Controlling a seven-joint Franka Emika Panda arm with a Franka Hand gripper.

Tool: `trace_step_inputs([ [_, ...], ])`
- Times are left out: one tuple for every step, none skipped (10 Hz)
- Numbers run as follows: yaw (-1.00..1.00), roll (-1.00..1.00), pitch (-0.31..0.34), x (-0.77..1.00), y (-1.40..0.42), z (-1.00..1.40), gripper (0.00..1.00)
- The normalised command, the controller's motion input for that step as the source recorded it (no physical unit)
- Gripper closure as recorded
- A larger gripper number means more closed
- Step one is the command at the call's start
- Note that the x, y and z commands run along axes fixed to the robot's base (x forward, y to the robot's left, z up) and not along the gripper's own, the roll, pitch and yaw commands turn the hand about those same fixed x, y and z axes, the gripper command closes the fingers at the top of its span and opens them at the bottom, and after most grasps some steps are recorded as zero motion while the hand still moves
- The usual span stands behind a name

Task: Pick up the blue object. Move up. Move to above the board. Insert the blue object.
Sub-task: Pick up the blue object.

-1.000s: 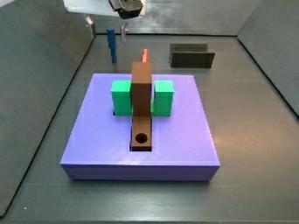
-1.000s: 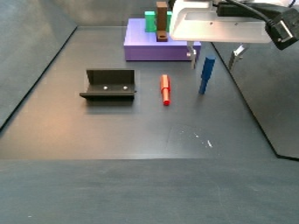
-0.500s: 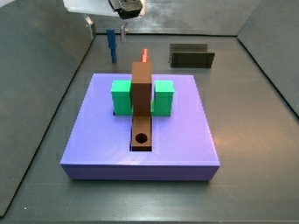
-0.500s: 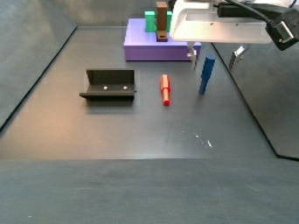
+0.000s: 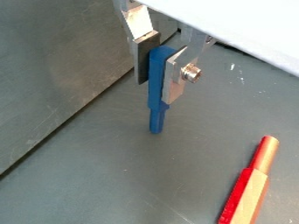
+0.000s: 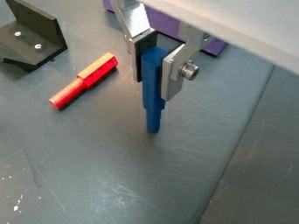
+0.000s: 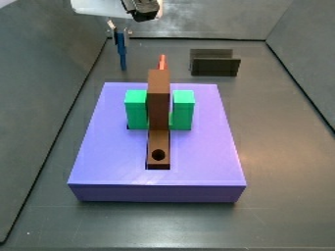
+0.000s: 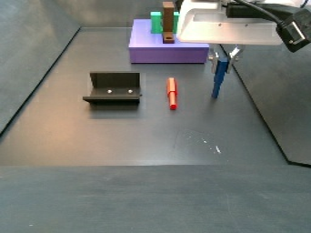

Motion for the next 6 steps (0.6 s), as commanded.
trace_step_inputs([
  [0.00,0.00,0.000,0.00,0.00,0.00,1.00],
  [0.00,0.00,0.000,0.00,0.00,0.00,1.00],
  [0.00,0.00,0.000,0.00,0.00,0.00,1.00],
  [0.00,0.00,0.000,0.00,0.00,0.00,1.00],
  [0.00,0.00,0.000,0.00,0.00,0.00,1.00],
  [0.00,0.00,0.000,0.00,0.00,0.00,1.00],
])
